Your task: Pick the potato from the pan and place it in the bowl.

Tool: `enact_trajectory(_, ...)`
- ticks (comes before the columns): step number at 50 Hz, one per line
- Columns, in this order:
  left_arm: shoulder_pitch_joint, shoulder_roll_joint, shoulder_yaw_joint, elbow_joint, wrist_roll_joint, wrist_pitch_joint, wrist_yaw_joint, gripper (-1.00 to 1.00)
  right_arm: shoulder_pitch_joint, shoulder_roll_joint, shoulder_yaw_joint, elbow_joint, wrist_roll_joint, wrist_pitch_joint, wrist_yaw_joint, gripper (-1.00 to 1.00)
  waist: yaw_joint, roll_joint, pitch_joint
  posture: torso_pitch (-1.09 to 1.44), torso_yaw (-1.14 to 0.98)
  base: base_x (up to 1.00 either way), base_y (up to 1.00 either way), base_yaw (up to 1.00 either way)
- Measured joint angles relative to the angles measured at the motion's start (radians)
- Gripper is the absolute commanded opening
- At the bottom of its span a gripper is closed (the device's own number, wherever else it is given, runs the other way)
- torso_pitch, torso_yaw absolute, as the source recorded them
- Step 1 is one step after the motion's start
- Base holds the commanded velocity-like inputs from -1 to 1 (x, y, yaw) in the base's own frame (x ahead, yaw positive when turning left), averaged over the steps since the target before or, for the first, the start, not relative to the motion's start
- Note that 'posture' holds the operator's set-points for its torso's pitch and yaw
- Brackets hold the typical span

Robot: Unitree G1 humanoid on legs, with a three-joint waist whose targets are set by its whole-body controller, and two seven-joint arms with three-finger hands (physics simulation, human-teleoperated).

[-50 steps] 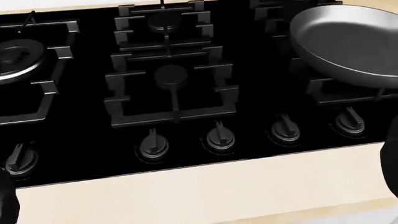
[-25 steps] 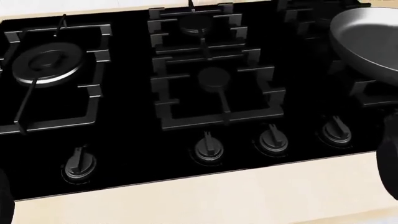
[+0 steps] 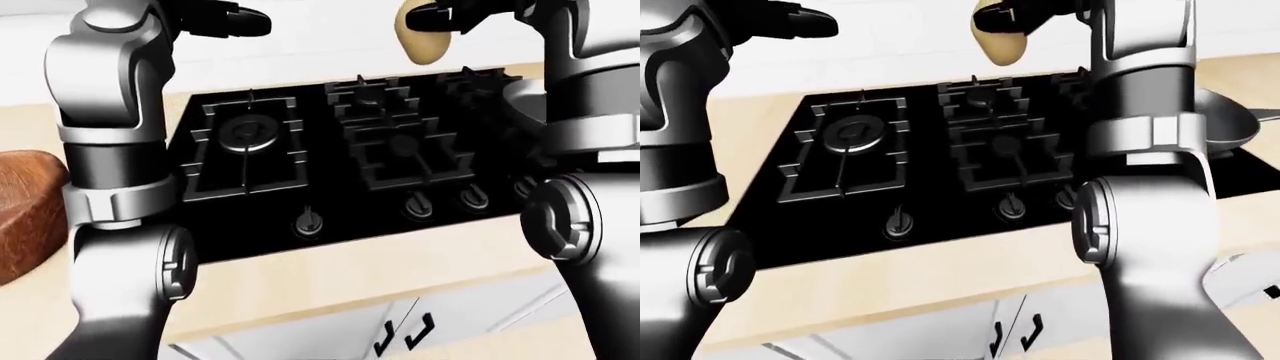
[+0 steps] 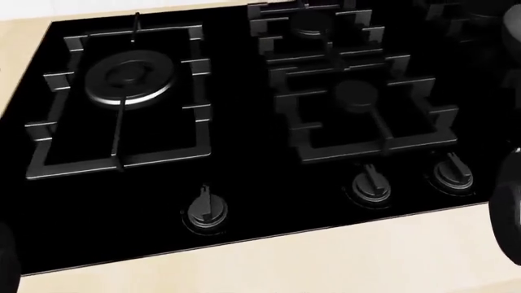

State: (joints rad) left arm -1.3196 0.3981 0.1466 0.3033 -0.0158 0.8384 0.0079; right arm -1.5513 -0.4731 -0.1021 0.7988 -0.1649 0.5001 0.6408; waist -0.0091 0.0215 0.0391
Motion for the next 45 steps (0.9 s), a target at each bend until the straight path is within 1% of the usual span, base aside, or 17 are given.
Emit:
enact_trajectory(7, -0.007, -0.005, -0.005, -0.002, -0.001, -0.013, -0.002, 1.00, -0.012, -0.006, -0.008, -0.019, 0.000, -0.014, -0.003, -1.00, -0.009, -0.039, 0.000, 0.00, 0.00, -0.10, 0.41, 0.00)
enact_trajectory(10, -0.009, -0.005, -0.006, -0.002, -0.001, -0.018, -0.003, 1.00, -0.006, -0.007, -0.008, -0.017, 0.000, -0.013, -0.002, -1.00, -0.010, -0.070, -0.002, 0.00, 0.00, -0.10, 0.40, 0.00)
enact_trajectory(12, 0.000, -0.014, -0.010, -0.008, -0.002, -0.022, -0.004, 1.00, 0.006, -0.013, -0.013, -0.015, -0.002, -0.011, -0.003, -1.00, -0.022, -0.062, -0.001, 0.00, 0.00, -0.10, 0.41, 0.00)
enact_trajectory(14, 0.010, -0.020, -0.020, -0.002, -0.007, -0.016, -0.009, 1.00, 0.017, -0.018, -0.015, -0.004, -0.008, -0.003, -0.004, -1.00, -0.017, -0.071, -0.013, 0.00, 0.00, -0.10, 0.41, 0.00)
enact_trajectory(15, 0.010, -0.019, -0.021, 0.002, -0.010, -0.011, -0.011, 1.00, 0.017, -0.018, -0.014, -0.002, -0.010, 0.002, -0.006, -1.00, -0.012, -0.070, -0.016, 0.00, 0.00, -0.10, 0.41, 0.00)
enact_trajectory(17, 0.006, -0.016, -0.016, 0.001, -0.010, -0.007, -0.011, 1.00, 0.013, -0.016, -0.013, -0.011, -0.011, 0.004, -0.008, -1.00, -0.003, -0.052, -0.010, 0.00, 0.00, -0.11, 0.41, 0.00)
enact_trajectory(20, -0.002, -0.014, -0.014, -0.012, -0.006, -0.012, -0.009, 1.00, 0.011, -0.016, -0.015, -0.025, -0.007, -0.001, -0.007, -1.00, 0.002, -0.012, 0.002, 0.00, 0.00, -0.10, 0.40, 0.00)
enact_trajectory(22, -0.005, -0.015, -0.017, -0.016, -0.006, -0.018, -0.009, 1.00, 0.013, -0.017, -0.016, -0.025, -0.006, -0.001, -0.007, -1.00, 0.000, 0.023, 0.004, 0.00, 0.00, -0.10, 0.40, 0.00)
enact_trajectory(24, -0.004, -0.010, -0.014, -0.017, -0.006, -0.020, -0.010, 1.00, 0.011, -0.012, -0.013, -0.029, -0.006, 0.002, -0.008, -1.00, 0.001, 0.062, -0.003, 0.00, 0.00, -0.10, 0.40, 0.00)
enact_trajectory(25, 0.005, -0.004, -0.007, -0.019, -0.004, -0.021, -0.009, 1.00, 0.016, -0.001, -0.009, -0.032, -0.004, 0.001, -0.006, -1.00, 0.005, 0.051, 0.000, 0.00, 0.00, -0.10, 0.38, 0.00)
enact_trajectory(27, 0.018, -0.001, 0.004, -0.009, 0.002, -0.012, -0.004, 1.00, 0.022, 0.008, 0.005, -0.025, 0.001, 0.003, 0.003, -1.00, 0.010, 0.044, 0.006, 0.00, 0.00, -0.10, 0.37, 0.00)
enact_trajectory(31, 0.008, -0.003, -0.001, -0.005, 0.005, -0.003, -0.003, 1.00, 0.015, 0.002, -0.001, -0.022, 0.000, 0.003, 0.005, -1.00, -0.004, 0.001, 0.002, 0.00, 0.00, -0.10, 0.37, 0.00)
enact_trajectory(37, -0.014, -0.003, -0.004, 0.012, 0.003, -0.016, -0.007, 1.00, -0.002, 0.000, -0.005, -0.020, -0.001, -0.016, 0.000, -1.00, -0.013, -0.039, 0.004, 0.00, 0.00, -0.10, 0.37, 0.00)
enact_trajectory(40, -0.020, -0.005, -0.006, 0.003, 0.003, -0.016, -0.007, 1.00, 0.005, 0.002, -0.005, -0.022, -0.002, -0.016, 0.000, -1.00, -0.014, -0.071, 0.002, 0.00, 0.00, -0.10, 0.37, 0.00)
enact_trajectory(41, -0.021, -0.008, -0.007, -0.003, 0.002, -0.018, -0.008, 1.00, 0.009, -0.002, -0.007, -0.025, -0.001, -0.015, 0.000, -1.00, -0.018, -0.076, -0.002, 0.00, 0.00, -0.10, 0.38, 0.00)
enact_trajectory(42, -0.014, -0.013, -0.011, -0.007, 0.001, -0.021, -0.008, 1.00, 0.018, -0.005, -0.010, -0.027, -0.002, -0.015, 0.000, -1.00, -0.024, -0.069, 0.000, 0.00, 0.00, -0.09, 0.36, 0.00)
enact_trajectory(45, 0.002, -0.022, -0.022, 0.007, -0.005, -0.017, -0.014, 1.00, 0.032, -0.012, -0.014, -0.007, -0.010, -0.003, -0.003, -1.00, -0.011, -0.071, -0.015, 0.00, 0.00, -0.10, 0.36, 0.00)
